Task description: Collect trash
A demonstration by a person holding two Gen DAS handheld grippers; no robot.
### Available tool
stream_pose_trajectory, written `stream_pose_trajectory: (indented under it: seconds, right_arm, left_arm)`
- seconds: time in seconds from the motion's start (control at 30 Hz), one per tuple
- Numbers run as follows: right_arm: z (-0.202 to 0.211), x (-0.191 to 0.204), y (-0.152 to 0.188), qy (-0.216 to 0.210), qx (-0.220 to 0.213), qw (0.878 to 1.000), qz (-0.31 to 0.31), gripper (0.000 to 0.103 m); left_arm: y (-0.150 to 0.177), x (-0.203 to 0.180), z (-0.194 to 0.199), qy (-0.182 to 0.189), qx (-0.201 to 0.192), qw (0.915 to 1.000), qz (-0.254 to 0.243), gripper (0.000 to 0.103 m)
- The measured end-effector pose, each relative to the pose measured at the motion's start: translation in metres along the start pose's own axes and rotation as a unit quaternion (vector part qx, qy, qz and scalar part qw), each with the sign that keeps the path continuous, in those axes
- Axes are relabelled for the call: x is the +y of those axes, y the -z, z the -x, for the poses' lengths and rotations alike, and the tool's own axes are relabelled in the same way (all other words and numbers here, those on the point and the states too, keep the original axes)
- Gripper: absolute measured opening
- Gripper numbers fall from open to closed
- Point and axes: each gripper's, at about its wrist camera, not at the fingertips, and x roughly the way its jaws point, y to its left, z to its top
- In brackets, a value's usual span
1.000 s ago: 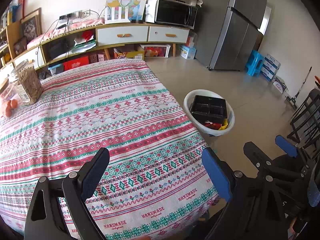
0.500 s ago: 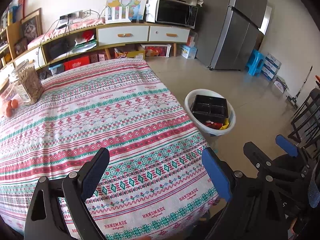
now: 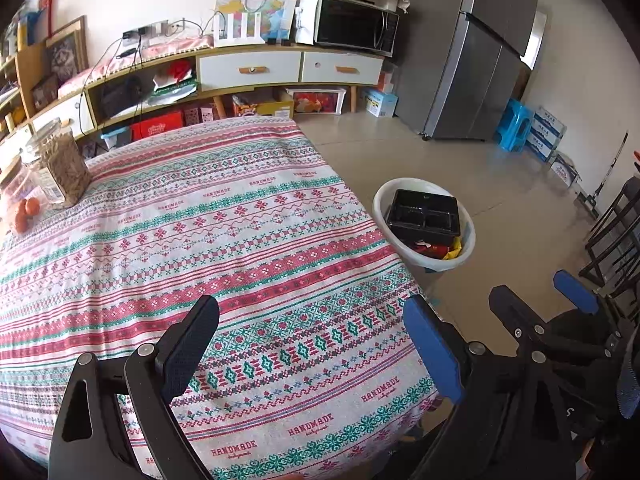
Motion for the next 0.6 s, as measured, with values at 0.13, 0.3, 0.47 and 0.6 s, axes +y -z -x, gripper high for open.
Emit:
stream_pose_trajectory:
  seconds: [0.13,0.3,0.47,0.6]
  right_arm:
    - [-0.0003,0.0004,0.0001,0.0,0.0,1.0,0.0,0.101]
    - [-0.0016,0.0015,0.0006,0.0,0.001,1.0,0.003,0.101]
    - [-0.0018,0.0017,0.0004,0.0,0.001,1.0,0.003,0.101]
    - [-0.0018,0.0022,0.0006,0.0,0.002,1.0,0.004,0.101]
  left_arm:
    - [0.0003,0.0003,-0.0008,0.0,0.001,1.0,0.0,0.095]
    - [0.0003,0.0005,-0.0012,-0.003,-0.001,1.0,0.0,0.095]
    - [0.0007,-0.0003,-0.0012,-0.006,-0.002,1.0,0.0,0.095]
    - [0.0006,-0.0013,-0.0017,-0.006,-0.001,1.0,0.0,0.095]
